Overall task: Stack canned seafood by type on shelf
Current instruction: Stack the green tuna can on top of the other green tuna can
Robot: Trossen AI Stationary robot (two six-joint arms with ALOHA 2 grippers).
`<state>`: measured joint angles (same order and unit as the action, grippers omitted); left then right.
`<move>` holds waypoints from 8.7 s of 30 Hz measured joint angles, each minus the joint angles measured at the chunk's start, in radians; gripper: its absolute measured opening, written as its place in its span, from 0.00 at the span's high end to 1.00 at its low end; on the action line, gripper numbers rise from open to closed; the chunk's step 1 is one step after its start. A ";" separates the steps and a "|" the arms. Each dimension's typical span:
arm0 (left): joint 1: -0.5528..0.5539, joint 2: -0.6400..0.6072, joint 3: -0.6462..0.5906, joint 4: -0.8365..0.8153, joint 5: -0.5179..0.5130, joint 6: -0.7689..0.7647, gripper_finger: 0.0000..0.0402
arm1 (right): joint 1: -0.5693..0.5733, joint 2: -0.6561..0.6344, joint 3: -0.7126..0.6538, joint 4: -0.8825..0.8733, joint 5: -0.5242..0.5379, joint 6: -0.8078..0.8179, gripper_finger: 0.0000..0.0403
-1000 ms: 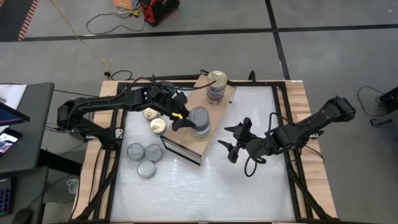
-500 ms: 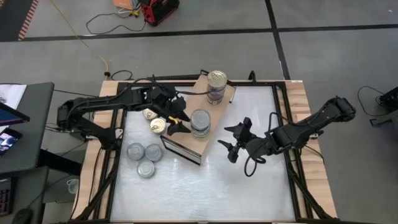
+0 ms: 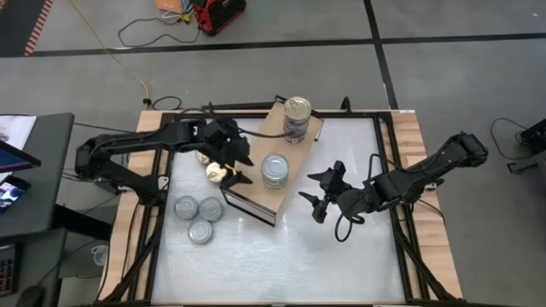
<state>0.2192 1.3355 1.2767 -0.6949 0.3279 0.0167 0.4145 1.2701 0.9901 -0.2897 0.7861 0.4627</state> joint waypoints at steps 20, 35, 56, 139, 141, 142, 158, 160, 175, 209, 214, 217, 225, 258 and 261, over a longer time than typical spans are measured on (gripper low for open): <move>-0.501 -0.410 -0.161 -0.230 -0.529 -0.254 0.27 | 0.190 0.011 -0.079 0.023 0.159 0.124 0.24; -1.037 -0.080 -0.244 -0.308 -0.715 -0.576 0.33 | 0.260 0.087 -0.079 0.161 0.374 0.120 0.25; -1.243 0.466 -0.115 -0.531 -0.697 -0.808 0.45 | 0.244 0.140 -0.079 0.225 0.428 0.089 0.25; -0.919 0.484 0.165 -0.664 -0.359 -0.331 0.28 | 0.241 0.143 -0.079 0.249 0.404 0.087 0.25; -0.919 0.484 0.118 -0.653 -0.362 -0.308 0.28 | 0.241 0.143 -0.079 0.253 0.404 0.088 0.25; -0.921 0.484 0.100 -0.650 -0.367 -0.298 0.28 | 0.241 0.143 -0.079 0.254 0.404 0.088 0.25; -0.925 0.484 0.059 -0.651 -0.319 -0.227 0.63 | 0.245 0.143 -0.079 0.261 0.403 0.088 0.25; -0.925 0.484 0.059 -0.652 -0.301 -0.219 0.67 | 0.246 0.143 -0.079 0.261 0.403 0.087 0.25; -0.923 0.394 0.060 -0.687 -0.484 -0.255 0.67 | 0.246 0.143 -0.079 0.261 0.403 0.087 0.25; -0.189 -0.053 0.061 0.362 -0.401 -0.350 0.64 | 0.238 0.144 -0.079 0.168 0.367 0.105 0.25; -0.160 0.021 0.061 0.382 -0.325 -0.385 0.64 | 0.239 0.144 -0.079 0.168 0.367 0.105 0.25; -0.154 0.046 0.061 0.422 -0.299 -0.386 0.64 | 0.242 0.144 -0.079 0.168 0.367 0.106 0.25; -0.108 0.052 0.061 0.422 -0.306 -0.394 0.64 | 0.253 0.144 -0.079 0.169 0.367 0.110 0.25; -0.092 0.046 0.059 0.241 -0.284 -0.435 0.40 | 0.273 0.143 -0.079 0.209 0.367 0.120 0.25; -0.097 0.030 0.065 0.246 -0.281 -0.417 0.38 | 0.273 0.143 -0.079 0.209 0.367 0.121 0.25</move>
<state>0.1226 1.3657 1.3418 -0.4489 0.0471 -0.4004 0.6876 1.4136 0.9115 -0.0811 1.1526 0.5835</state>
